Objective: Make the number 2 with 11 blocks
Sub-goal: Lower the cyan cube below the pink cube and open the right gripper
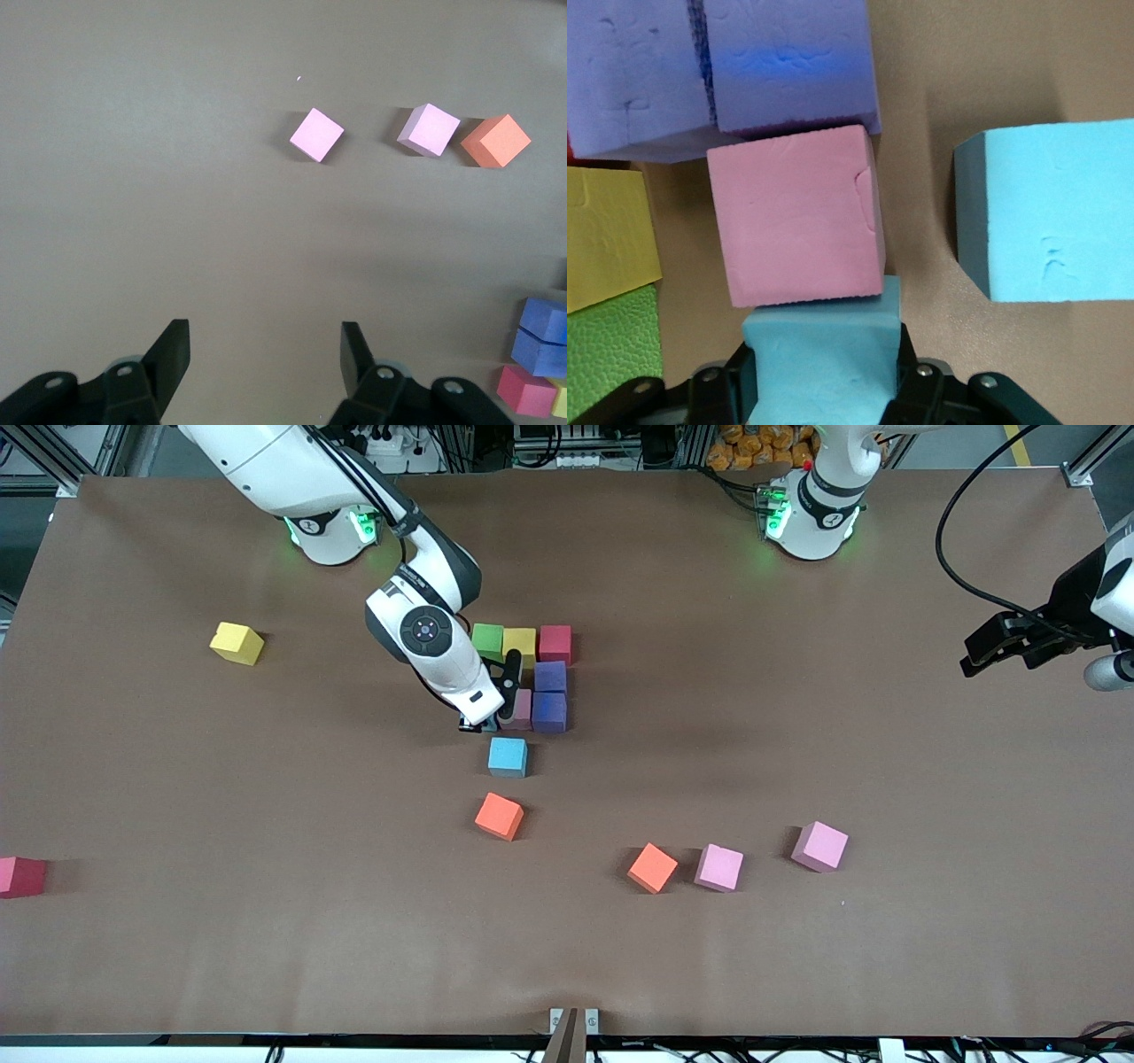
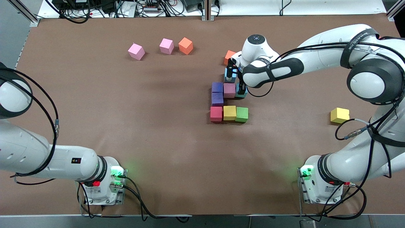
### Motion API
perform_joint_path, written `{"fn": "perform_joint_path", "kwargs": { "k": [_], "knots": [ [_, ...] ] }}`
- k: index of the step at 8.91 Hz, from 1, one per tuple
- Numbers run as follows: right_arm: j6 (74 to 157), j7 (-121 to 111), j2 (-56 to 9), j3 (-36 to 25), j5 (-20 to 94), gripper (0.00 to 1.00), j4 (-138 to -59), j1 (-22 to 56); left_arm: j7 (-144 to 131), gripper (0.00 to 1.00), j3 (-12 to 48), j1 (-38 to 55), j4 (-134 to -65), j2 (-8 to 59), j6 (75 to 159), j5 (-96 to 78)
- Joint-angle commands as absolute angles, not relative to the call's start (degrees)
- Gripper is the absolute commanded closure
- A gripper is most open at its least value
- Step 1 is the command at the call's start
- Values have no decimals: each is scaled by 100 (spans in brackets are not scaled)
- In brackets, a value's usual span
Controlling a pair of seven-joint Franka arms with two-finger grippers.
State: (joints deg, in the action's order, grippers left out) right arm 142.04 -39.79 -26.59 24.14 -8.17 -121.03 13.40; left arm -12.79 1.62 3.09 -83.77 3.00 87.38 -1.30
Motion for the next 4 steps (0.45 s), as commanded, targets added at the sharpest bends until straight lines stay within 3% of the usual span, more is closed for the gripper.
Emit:
{"fn": "perform_joint_path", "kwargs": {
  "k": [1,4],
  "knots": [
    [14133,-3736,-2760,2487,-958,100,-12015,1336,-1362,23,149,299,-8271,334,8728,-272],
    [14133,-3647,-2760,2540,-958,100,-12015,1362,-1362,23,149,308,-8271,334,8728,-273]
  ]
}}
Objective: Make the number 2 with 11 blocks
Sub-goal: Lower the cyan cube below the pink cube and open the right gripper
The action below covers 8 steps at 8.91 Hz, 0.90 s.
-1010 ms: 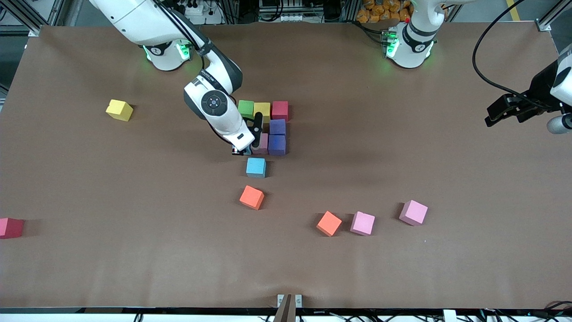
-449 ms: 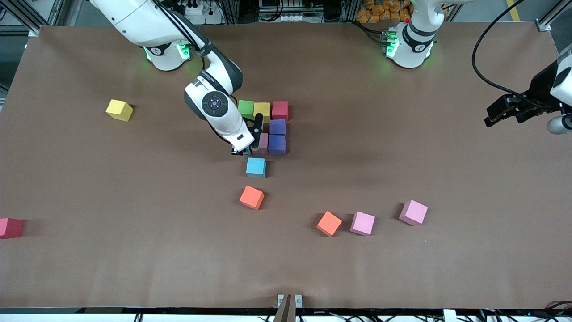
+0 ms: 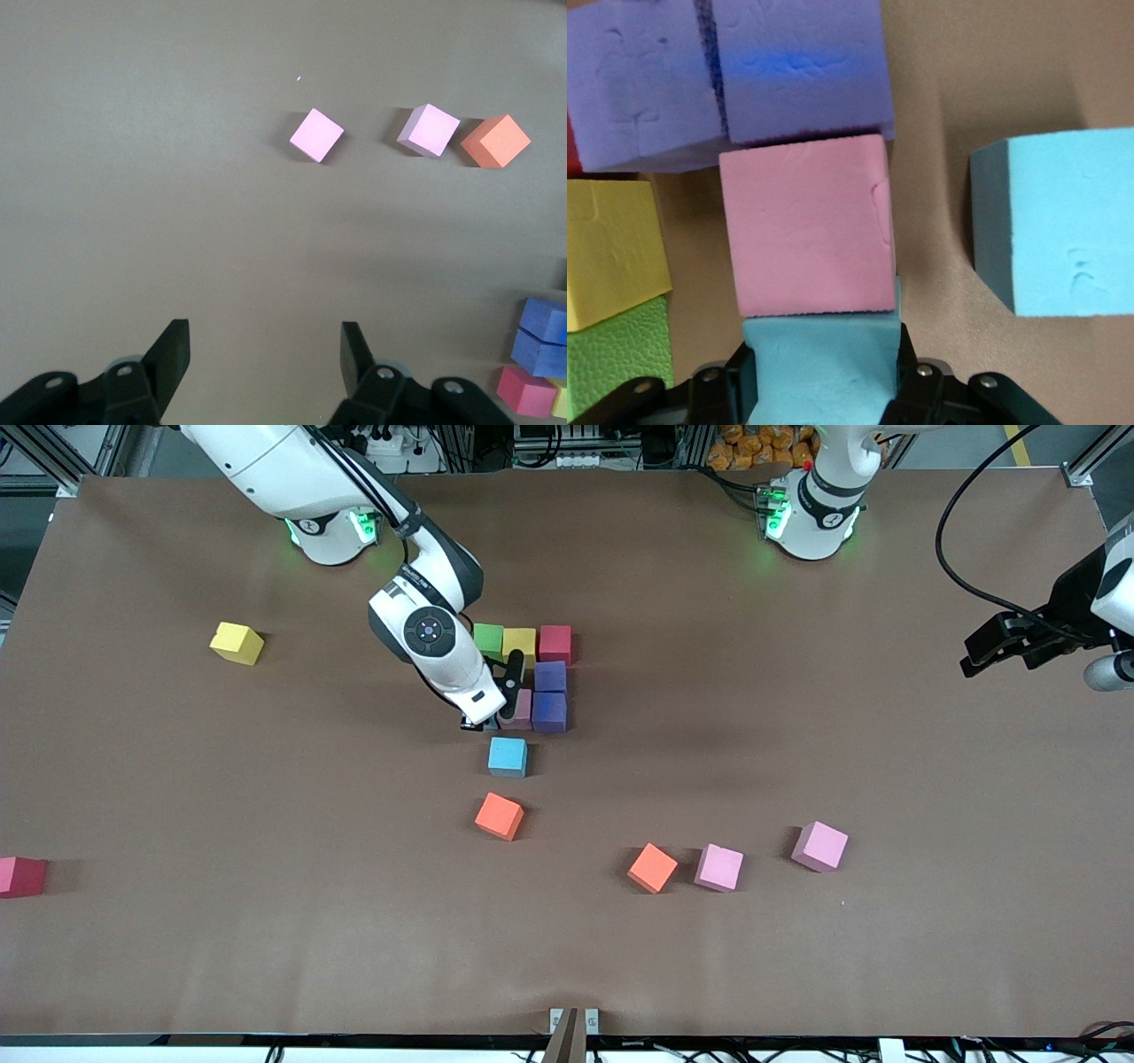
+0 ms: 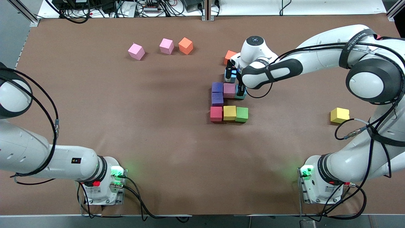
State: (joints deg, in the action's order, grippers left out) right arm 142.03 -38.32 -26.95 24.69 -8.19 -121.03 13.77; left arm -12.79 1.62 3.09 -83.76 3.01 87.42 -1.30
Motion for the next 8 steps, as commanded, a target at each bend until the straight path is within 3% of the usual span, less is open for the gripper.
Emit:
{"fn": "perform_joint_path", "kwargs": {
  "k": [1,3,4,6,8],
  "knots": [
    [14133,-3647,-2760,2549,-958,100,-12006,1362,-1362,23,149,299,-8271,334,8728,-281],
    [14133,-3656,-2760,2540,-967,99,-12006,1362,-1362,23,149,290,-8271,334,8728,-281],
    [14133,-3656,-2760,2549,-967,88,-12006,1362,-1362,23,149,290,-8271,343,8728,-273],
    [14133,-3648,-2786,2540,-1054,52,-11997,1362,-1362,23,149,290,-8271,334,8728,-281],
    [14150,-3647,-2786,2549,-1072,40,-11997,1362,-1362,23,149,290,-8271,334,8728,-281]
  ]
}}
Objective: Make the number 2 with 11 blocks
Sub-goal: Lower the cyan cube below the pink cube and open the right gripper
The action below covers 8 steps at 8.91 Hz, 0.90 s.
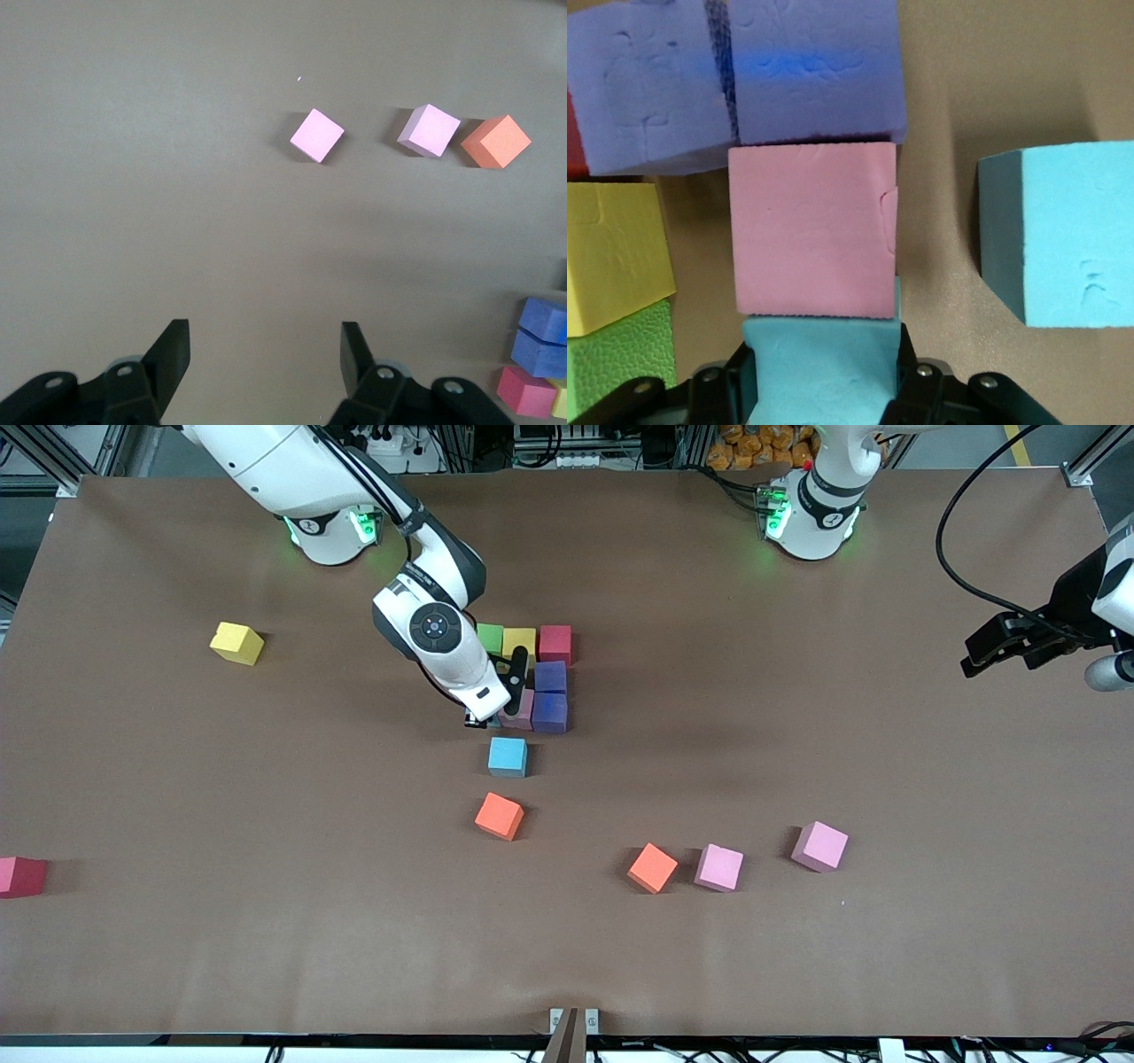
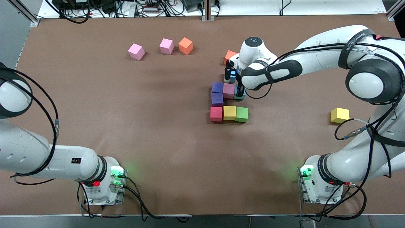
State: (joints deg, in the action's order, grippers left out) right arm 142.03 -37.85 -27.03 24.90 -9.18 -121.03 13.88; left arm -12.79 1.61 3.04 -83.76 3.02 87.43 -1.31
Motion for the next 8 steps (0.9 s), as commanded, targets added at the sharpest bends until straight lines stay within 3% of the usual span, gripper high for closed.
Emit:
{"fn": "perform_joint_path", "kwargs": {
  "k": [1,8],
  "knots": [
    [14150,-3647,-2786,2540,-1072,37,-12006,1362,-1362,23,149,281,-8271,334,8728,-281],
    [14168,-3656,-2795,2549,-1072,29,-12006,1362,-1362,23,141,272,-8271,334,8728,-272]
  ]
}}
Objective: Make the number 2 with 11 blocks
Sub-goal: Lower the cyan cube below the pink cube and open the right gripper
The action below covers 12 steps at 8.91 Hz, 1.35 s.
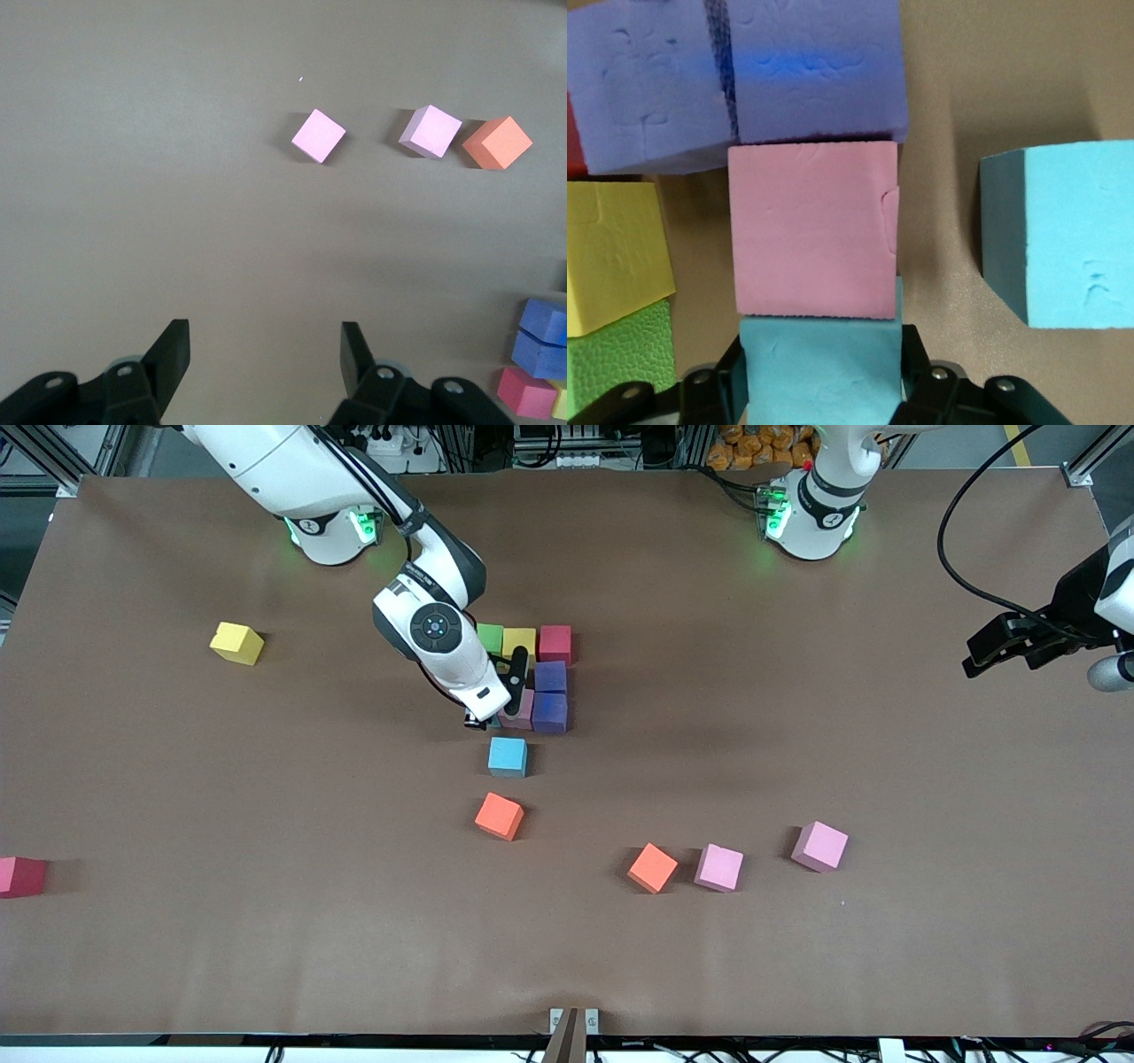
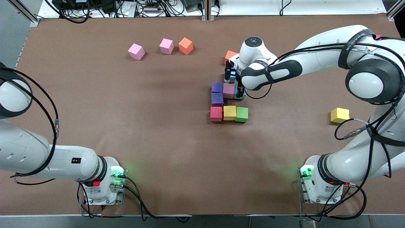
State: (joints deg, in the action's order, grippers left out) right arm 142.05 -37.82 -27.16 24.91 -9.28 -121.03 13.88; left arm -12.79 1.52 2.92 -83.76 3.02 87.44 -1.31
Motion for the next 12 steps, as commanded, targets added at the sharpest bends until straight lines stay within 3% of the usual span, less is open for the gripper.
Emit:
{"fn": "perform_joint_path", "kwargs": {
  "k": [1,2,3,8,12],
  "knots": [
    [14151,-3656,-2795,2549,-1072,29,-12006,1354,-1362,23,141,272,-8271,334,8736,-272],
    [14133,-3656,-2786,2549,-1072,28,-12006,1354,-1362,23,141,272,-8271,334,8728,-272],
    [14142,-3665,-2786,2549,-1072,20,-12006,1354,-1362,23,141,272,-8271,334,8736,-272],
    [14107,-3656,-2672,2654,-1055,18,-12006,1275,-1362,23,141,264,-8271,334,8728,-264],
    [13230,-3691,-2461,2760,-1046,18,-11708,1160,-1362,23,141,264,-8271,334,8728,-264]
  ]
}}
